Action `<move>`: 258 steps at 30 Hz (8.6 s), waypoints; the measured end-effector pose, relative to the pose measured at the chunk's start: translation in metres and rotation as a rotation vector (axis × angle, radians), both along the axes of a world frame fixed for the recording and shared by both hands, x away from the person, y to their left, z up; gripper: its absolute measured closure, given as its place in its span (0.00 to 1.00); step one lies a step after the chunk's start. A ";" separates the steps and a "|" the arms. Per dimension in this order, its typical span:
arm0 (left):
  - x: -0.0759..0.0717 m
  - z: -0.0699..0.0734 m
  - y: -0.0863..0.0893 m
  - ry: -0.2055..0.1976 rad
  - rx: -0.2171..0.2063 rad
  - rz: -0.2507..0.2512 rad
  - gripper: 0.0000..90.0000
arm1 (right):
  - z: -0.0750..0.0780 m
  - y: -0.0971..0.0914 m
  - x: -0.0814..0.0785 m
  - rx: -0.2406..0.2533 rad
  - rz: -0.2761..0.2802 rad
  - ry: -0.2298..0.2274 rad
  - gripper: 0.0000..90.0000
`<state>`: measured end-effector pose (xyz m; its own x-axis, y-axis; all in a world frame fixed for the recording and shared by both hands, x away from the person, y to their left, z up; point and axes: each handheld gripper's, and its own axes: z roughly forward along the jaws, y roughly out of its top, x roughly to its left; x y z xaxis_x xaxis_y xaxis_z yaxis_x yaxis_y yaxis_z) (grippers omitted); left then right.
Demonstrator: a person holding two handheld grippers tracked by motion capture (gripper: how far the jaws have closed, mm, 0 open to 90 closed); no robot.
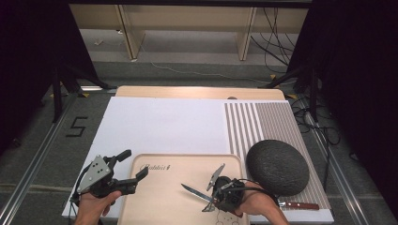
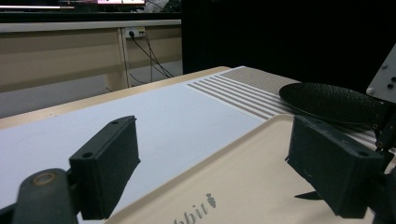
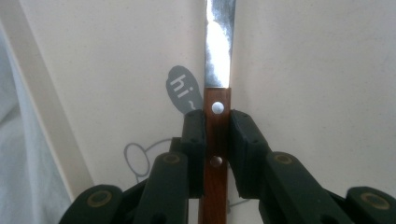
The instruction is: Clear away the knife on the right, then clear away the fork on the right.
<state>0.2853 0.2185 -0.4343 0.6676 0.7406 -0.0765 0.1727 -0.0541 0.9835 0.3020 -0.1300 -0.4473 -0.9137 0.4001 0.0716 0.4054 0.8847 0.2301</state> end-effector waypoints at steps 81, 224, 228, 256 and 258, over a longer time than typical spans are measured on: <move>0.000 0.000 0.000 -0.006 0.001 -0.020 0.17 | -0.012 0.022 -0.004 0.058 -0.009 -0.134 1.00; 0.002 -0.001 0.003 0.003 -0.006 0.004 0.17 | 0.044 -0.146 -0.017 0.268 -0.451 -0.325 0.18; 0.001 0.000 0.002 0.004 0.005 0.002 0.17 | 0.044 -0.152 -0.020 0.246 -0.449 -0.324 0.18; 0.001 0.000 0.001 0.001 0.006 -0.007 0.17 | 0.036 -0.201 -0.033 0.046 -0.470 -0.220 0.22; 0.001 0.000 0.001 0.002 0.006 -0.007 0.17 | 0.035 -0.202 -0.034 0.042 -0.496 -0.198 0.23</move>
